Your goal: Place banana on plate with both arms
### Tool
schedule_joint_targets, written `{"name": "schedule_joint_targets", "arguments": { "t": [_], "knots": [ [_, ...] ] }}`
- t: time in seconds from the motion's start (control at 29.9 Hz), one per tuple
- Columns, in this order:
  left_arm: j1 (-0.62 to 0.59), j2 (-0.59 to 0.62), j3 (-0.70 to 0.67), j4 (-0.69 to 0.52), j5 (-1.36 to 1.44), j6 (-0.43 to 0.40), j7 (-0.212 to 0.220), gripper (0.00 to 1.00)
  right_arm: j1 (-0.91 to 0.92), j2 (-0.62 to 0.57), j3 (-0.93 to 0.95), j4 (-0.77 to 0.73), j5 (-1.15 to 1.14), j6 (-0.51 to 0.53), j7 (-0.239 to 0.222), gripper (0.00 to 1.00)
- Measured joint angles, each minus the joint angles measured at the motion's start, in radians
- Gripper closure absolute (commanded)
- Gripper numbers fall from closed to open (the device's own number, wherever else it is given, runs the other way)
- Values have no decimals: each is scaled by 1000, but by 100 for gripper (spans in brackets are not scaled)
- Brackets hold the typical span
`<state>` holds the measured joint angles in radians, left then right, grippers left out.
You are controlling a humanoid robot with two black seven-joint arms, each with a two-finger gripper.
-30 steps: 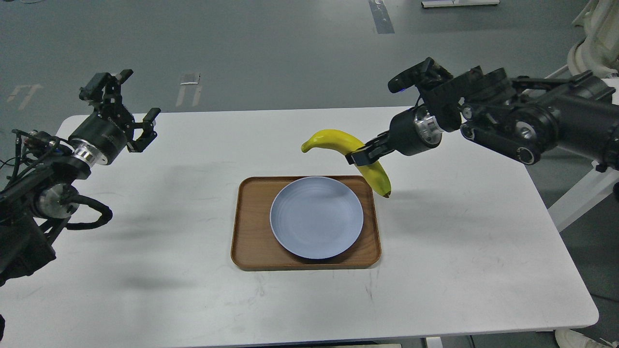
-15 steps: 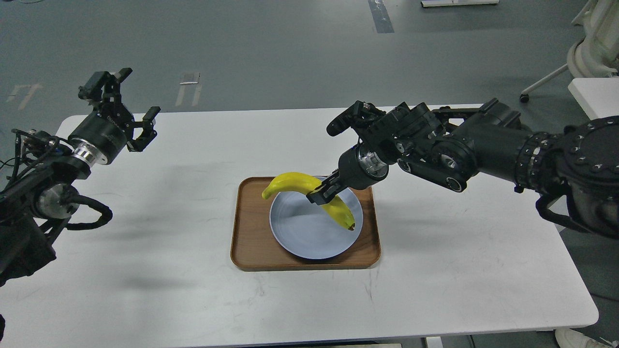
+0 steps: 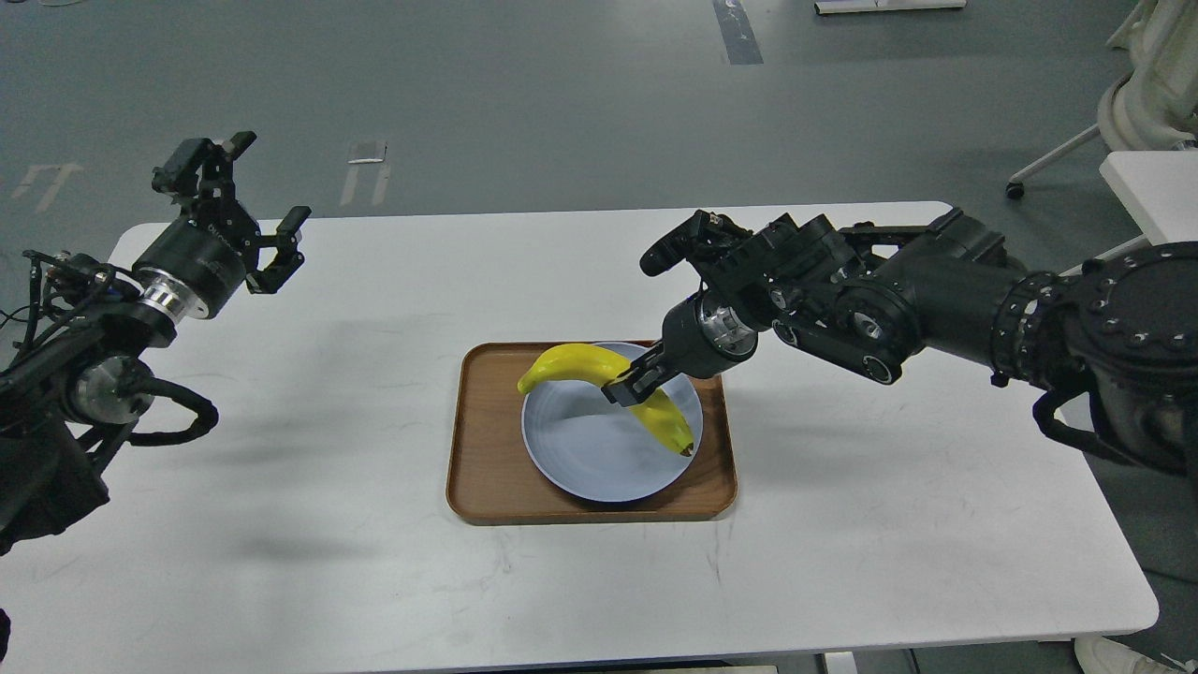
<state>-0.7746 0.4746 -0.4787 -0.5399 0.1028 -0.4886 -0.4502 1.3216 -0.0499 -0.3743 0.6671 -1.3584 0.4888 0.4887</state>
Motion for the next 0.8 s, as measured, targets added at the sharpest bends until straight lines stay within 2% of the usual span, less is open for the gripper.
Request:
{"name": "schedule_joint_targets", "arguments": {
  "t": [0.03,0.07,0.27,0.5,0.67,0.8],
  "knots": [
    [0,0,0,0,0,0,0,2,0,0,1,0,0,0,0,6],
    [0,0,0,0,0,0,0,2,-1,-1,2,0,1,0,0,2],
    [-3,1,0,0,0,0,0,2,16,-19,20,-1,72,0,0,0],
    [-3,5,0,0,0,0,1,2,50,-144,114,-2,239,-15,0,0],
    [-3,7,0,0,0,0,1,2,-32,-252,268,-30,469,-96,0,0],
    [0,-3,0,0,0,0,1,2,-177,-304,442,-34,753,-132,0,0]
  ]
}}
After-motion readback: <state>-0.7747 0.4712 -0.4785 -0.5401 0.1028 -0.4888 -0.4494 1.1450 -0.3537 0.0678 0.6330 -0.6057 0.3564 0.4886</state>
